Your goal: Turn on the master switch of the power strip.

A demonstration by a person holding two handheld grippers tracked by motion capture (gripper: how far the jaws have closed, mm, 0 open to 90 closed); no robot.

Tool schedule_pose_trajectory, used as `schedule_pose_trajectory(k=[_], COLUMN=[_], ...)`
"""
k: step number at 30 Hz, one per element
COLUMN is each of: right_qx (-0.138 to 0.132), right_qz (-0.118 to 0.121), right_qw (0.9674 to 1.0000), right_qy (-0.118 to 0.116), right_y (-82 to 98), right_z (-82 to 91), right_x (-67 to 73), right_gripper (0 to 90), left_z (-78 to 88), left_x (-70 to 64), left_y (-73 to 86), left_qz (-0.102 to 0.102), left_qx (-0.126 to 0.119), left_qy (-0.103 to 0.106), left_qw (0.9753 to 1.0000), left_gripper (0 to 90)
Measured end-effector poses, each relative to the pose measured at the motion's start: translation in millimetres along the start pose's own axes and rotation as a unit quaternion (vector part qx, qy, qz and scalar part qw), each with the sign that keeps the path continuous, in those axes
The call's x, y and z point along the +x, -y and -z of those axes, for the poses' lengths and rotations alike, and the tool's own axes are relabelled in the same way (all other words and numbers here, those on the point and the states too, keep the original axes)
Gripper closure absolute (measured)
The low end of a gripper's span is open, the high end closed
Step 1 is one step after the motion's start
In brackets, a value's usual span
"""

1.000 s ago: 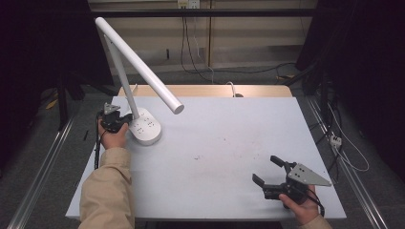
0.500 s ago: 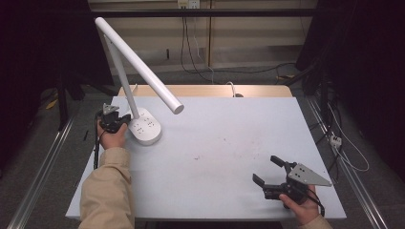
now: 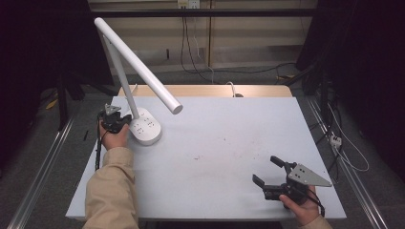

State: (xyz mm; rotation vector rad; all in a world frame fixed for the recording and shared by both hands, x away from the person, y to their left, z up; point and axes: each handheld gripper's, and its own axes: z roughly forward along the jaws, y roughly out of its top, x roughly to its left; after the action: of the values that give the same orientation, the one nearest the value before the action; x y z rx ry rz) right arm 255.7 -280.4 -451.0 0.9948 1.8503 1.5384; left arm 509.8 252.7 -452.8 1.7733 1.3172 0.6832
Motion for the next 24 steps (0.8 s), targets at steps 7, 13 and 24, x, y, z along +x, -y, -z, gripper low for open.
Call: schedule_pose_trajectory(k=[7, 13, 24], right_qx=[0.000, 0.000, -0.001], right_qz=[-0.002, 0.000, 0.000], right_qw=[1.0000, 1.0000, 1.0000], right_qy=[-0.001, -0.003, -0.004], right_y=[0.1, 0.0, -0.6], right_z=[1.0, -0.5, 1.2], right_x=[0.1, 1.0, 1.2], right_gripper=[6.0, 6.0, 5.9], left_z=[-0.2, -0.3, -0.6], left_x=[-0.5, -1.4, -3.1], left_y=[1.6, 1.8, 3.9], left_qz=[0.003, 0.003, 0.007], left_qx=[-0.005, -0.004, -0.010], left_qy=[0.000, -0.003, -0.009], left_qw=[1.0000, 1.0000, 0.9999], left_gripper=[90.0, 90.0, 90.0])
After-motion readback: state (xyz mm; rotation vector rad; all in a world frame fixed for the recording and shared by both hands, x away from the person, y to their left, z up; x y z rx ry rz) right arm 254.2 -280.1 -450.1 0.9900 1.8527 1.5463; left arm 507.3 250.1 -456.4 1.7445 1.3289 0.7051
